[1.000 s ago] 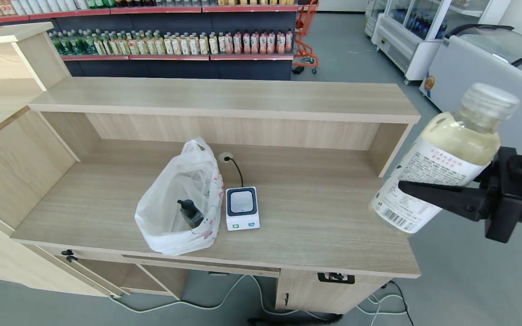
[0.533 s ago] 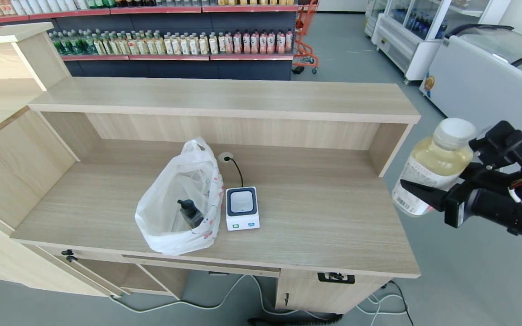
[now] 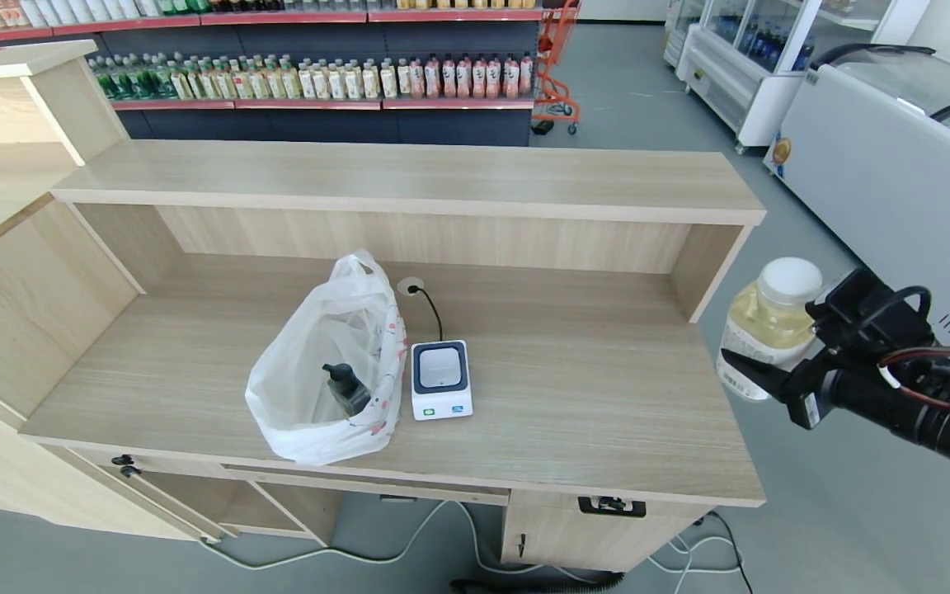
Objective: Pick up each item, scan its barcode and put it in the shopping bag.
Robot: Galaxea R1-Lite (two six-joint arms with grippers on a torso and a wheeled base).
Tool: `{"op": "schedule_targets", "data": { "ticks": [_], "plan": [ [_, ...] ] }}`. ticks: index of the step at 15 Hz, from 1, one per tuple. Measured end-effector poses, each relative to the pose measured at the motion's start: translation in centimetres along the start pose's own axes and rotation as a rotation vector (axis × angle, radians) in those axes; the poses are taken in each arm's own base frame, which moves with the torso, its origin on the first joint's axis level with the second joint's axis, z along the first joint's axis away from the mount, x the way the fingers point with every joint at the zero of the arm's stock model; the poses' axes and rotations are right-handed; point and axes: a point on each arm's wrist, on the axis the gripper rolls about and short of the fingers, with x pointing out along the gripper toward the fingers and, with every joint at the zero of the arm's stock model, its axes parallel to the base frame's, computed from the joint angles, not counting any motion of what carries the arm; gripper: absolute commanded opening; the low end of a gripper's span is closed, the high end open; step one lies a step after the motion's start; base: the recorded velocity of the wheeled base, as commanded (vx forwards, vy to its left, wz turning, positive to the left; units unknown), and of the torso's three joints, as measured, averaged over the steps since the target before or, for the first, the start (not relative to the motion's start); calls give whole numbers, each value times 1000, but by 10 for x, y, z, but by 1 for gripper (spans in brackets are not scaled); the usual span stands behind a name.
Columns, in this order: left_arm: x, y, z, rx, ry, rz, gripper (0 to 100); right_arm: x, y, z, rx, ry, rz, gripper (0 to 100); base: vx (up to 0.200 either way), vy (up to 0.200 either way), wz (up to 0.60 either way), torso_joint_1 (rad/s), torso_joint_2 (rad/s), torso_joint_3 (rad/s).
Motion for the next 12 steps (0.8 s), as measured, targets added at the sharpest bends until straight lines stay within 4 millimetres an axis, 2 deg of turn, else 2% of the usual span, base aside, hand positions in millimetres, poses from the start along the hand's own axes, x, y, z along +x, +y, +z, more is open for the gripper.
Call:
{"op": "schedule_targets", "data": {
  "ticks": [7, 12],
  "plan": [
    [0, 0, 0, 0, 0, 0, 100, 5, 2, -5, -16, 16, 12, 0, 0, 0, 0, 0, 0, 0],
    [0, 0, 0, 0, 0, 0, 100, 12, -2, -2, -31, -46, -35, 0, 0, 200, 0, 3, 0, 5]
  ]
}}
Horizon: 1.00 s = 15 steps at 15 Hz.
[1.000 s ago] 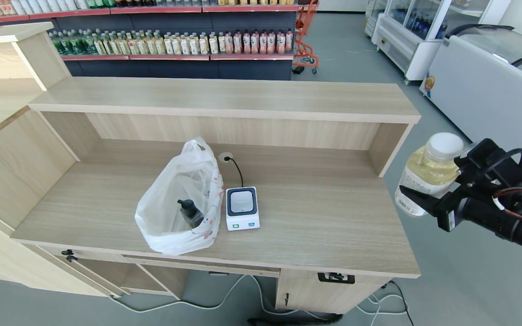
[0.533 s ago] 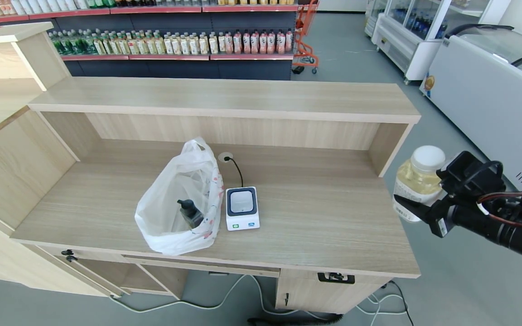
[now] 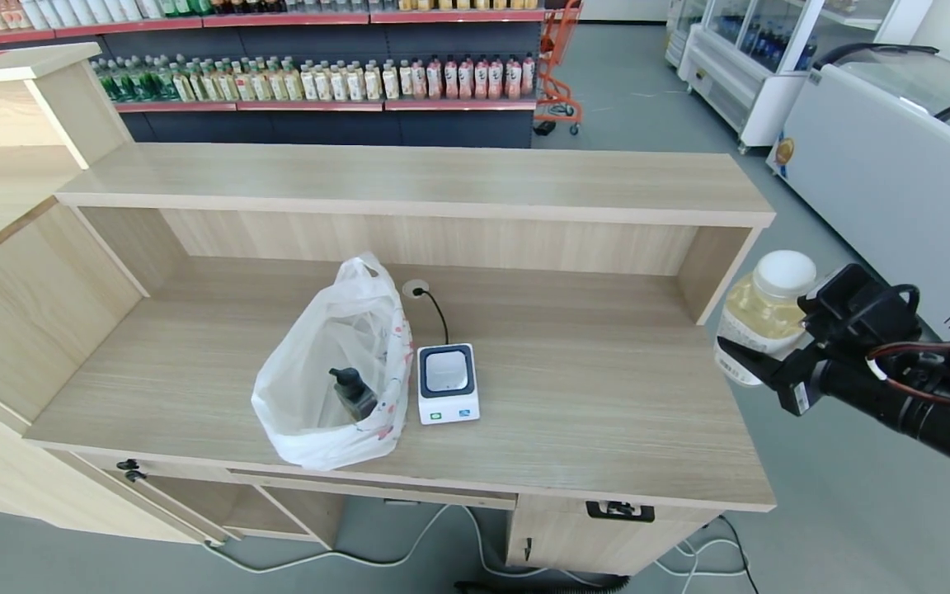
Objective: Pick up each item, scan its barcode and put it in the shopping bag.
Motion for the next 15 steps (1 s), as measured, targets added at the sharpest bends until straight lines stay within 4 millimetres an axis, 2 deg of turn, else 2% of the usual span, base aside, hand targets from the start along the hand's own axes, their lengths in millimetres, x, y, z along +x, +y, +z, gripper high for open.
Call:
{"op": "schedule_targets", "data": {
  "ticks": [6, 10, 13, 15],
  "plan": [
    [0, 0, 0, 2, 0, 0, 100, 18, -2, 1, -5, -29, 3, 0, 0, 200, 0, 0, 2, 2],
    [0, 0, 0, 4, 0, 0, 100, 55, -7, 11, -32, -160, -6, 0, 0, 200, 0, 2, 4, 1],
    [0, 0, 0, 4, -1, 0, 100, 82, 3, 10, -63, -224, 72, 0, 0, 200, 0, 4, 4, 4],
    [0, 0, 0, 6, -1, 0, 100, 95, 10, 4, -108, -273, 132, 0, 0, 0, 0, 0, 0, 0]
  ]
}}
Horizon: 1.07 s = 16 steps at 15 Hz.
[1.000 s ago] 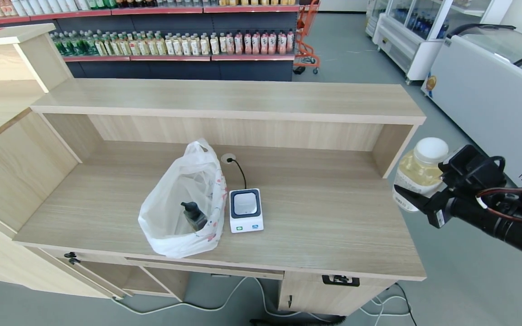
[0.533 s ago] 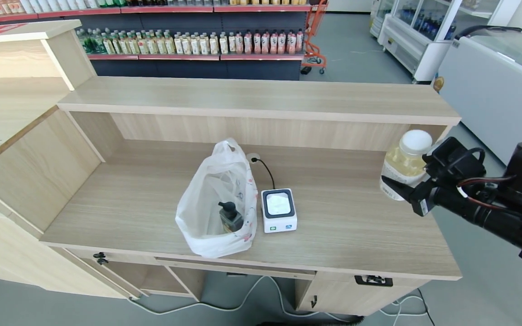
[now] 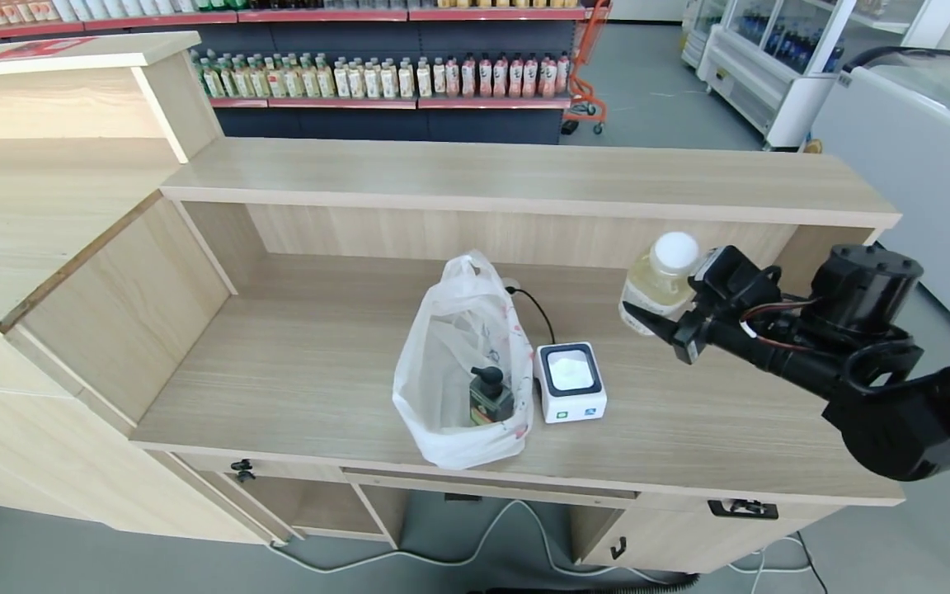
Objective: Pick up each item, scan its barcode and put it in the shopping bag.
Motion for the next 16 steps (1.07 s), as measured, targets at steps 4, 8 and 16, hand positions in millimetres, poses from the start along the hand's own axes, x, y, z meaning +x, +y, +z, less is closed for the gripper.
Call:
{"op": "schedule_targets", "data": {
  "ticks": [4, 8, 16],
  "plan": [
    [0, 0, 0, 1, 0, 0, 100, 15, 11, -23, -39, -40, 19, 0, 0, 0, 0, 0, 0, 0],
    [0, 0, 0, 2, 0, 0, 100, 27, 24, -43, -70, -77, 101, 0, 0, 0, 0, 0, 0, 0],
    [0, 0, 0, 2, 0, 0, 100, 43, 29, -80, -97, -63, 101, 0, 0, 0, 0, 0, 0, 0]
  ]
}}
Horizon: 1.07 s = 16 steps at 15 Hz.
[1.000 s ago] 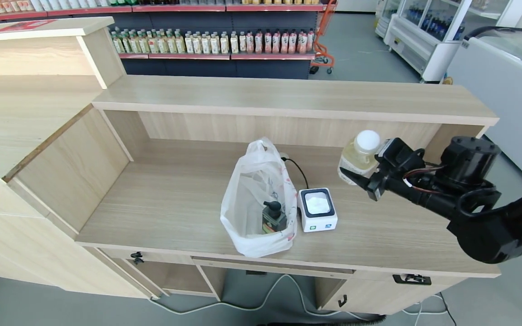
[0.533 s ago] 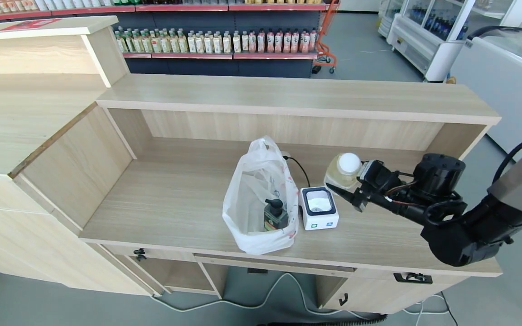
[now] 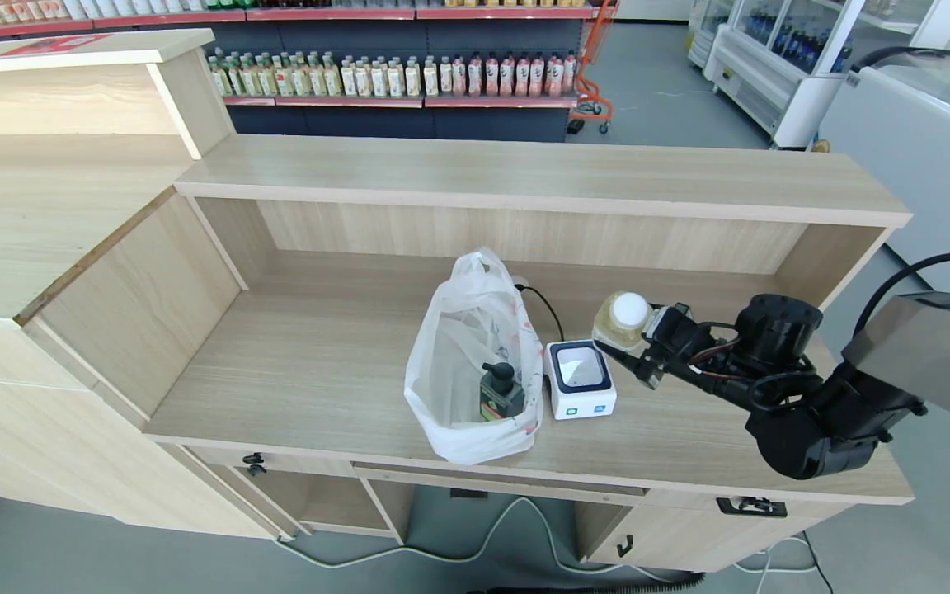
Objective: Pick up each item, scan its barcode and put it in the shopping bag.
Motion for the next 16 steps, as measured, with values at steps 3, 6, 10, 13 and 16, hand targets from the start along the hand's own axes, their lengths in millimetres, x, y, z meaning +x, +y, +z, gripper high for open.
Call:
{"op": "schedule_targets", "data": {
  "ticks": [3, 6, 10, 13, 16],
  "plan": [
    [0, 0, 0, 0, 0, 0, 100, 6, 0, -10, -10, 2, -6, 0, 0, 0, 0, 0, 0, 0],
    [0, 0, 0, 0, 0, 0, 100, 15, 1, -17, -23, -7, -10, 0, 0, 0, 0, 0, 0, 0],
    [0, 0, 0, 0, 0, 0, 100, 27, 5, -21, -30, -45, 8, 0, 0, 0, 0, 0, 0, 0],
    [0, 0, 0, 0, 0, 0, 100, 30, 8, -26, -27, -45, 12, 0, 0, 0, 0, 0, 0, 0],
    [0, 0, 0, 0, 0, 0, 100, 35, 11, -30, -28, -49, 15, 0, 0, 0, 0, 0, 0, 0]
  ]
}}
